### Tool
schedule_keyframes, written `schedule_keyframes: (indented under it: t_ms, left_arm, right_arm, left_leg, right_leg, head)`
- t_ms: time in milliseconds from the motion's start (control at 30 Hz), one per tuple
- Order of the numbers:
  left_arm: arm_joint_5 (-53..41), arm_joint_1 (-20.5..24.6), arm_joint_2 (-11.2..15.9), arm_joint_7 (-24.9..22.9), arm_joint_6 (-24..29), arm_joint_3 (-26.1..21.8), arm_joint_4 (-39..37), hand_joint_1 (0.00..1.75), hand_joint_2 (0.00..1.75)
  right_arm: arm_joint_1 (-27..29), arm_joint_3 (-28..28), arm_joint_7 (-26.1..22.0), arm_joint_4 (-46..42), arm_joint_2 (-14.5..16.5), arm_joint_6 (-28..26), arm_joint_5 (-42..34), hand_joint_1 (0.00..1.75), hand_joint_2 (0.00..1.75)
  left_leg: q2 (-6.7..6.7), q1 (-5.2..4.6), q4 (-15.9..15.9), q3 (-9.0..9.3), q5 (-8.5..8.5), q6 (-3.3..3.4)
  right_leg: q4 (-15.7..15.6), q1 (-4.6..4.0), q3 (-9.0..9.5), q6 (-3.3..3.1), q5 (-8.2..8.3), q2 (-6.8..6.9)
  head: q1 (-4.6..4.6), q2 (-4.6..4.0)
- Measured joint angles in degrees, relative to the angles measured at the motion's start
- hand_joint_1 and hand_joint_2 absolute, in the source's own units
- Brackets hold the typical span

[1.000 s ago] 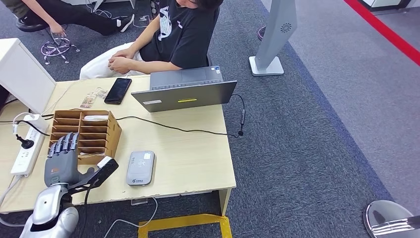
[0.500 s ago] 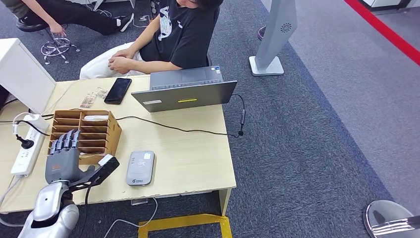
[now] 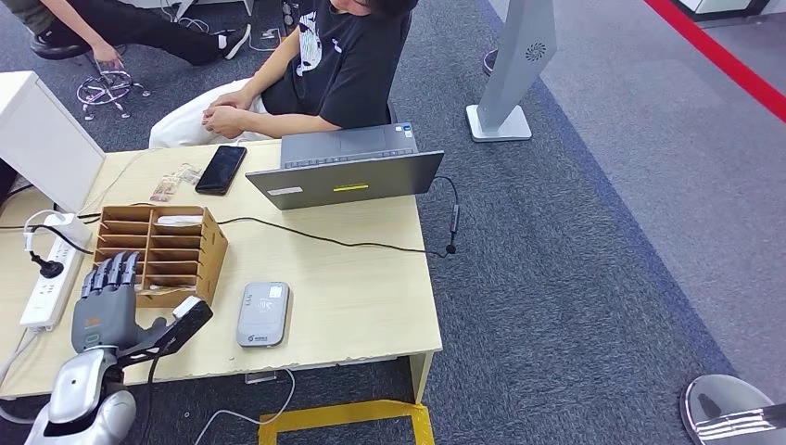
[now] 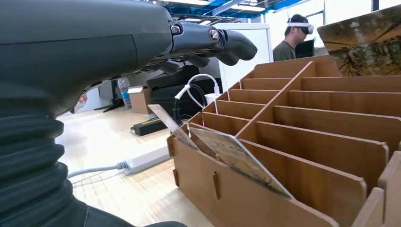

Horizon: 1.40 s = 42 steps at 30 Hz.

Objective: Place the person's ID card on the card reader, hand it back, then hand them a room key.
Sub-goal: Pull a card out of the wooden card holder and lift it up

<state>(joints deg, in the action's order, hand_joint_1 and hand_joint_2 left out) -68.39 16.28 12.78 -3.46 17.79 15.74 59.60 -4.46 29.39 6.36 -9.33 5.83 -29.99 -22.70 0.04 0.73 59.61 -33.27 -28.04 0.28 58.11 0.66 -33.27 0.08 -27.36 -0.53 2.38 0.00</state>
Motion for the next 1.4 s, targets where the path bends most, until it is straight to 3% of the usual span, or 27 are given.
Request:
schedule_keyframes:
  t_ms: [800, 833, 933, 967, 1400]
  left_arm:
    - [0.9, -1.3, 0.9, 0.2, 0.2, 0.0, 0.2, 0.00, 1.75]
    - [0.9, -1.3, 0.9, 0.2, 0.2, 0.0, 0.2, 0.16, 1.75]
    - [0.9, -1.3, 0.9, 0.2, 0.2, 0.0, 0.2, 1.47, 1.75]
    - [0.9, -1.3, 0.8, 0.3, 0.2, 0.0, 0.2, 1.75, 1.75]
    - [-0.1, -1.9, 0.8, 0.0, 2.4, 0.0, 0.2, 1.75, 1.75]
  right_arm:
    - [0.0, 0.0, 0.2, 0.0, -0.4, 0.0, 0.0, 0.00, 1.75]
    - [0.0, 0.0, 0.2, 0.0, -0.4, -0.1, 0.0, 0.00, 1.75]
    - [0.0, 0.0, 0.2, 0.0, -0.4, -0.1, 0.0, 0.00, 1.75]
    - [0.0, 0.0, 0.2, 0.0, -0.4, -0.1, 0.0, 0.00, 1.75]
    - [0.0, -0.1, 0.2, 0.0, -0.5, -0.4, 0.0, 0.00, 1.75]
  left_leg:
    - [-0.01, 0.00, 0.0, -0.01, 0.00, 0.00]
    - [-0.01, 0.00, 0.0, -0.01, 0.00, 0.00]
    - [-0.01, 0.00, 0.0, 0.00, 0.00, 0.00]
    - [-0.01, 0.00, 0.0, 0.00, 0.00, 0.00]
    - [-0.01, -0.01, 0.0, 0.01, 0.00, 0.00]
  right_leg:
    - [0.0, 0.00, 0.01, 0.00, 0.00, 0.01]
    - [0.0, 0.00, 0.01, 0.00, 0.00, 0.01]
    - [0.0, 0.00, 0.01, 0.00, 0.00, 0.01]
    - [0.0, 0.00, 0.01, 0.00, 0.00, 0.01]
    - [0.0, 0.00, 0.02, 0.00, 0.00, 0.01]
  head:
    - [0.01, 0.00]
    - [0.01, 0.00]
    - [0.01, 0.00]
    - [0.01, 0.00]
    - [-0.01, 0.00]
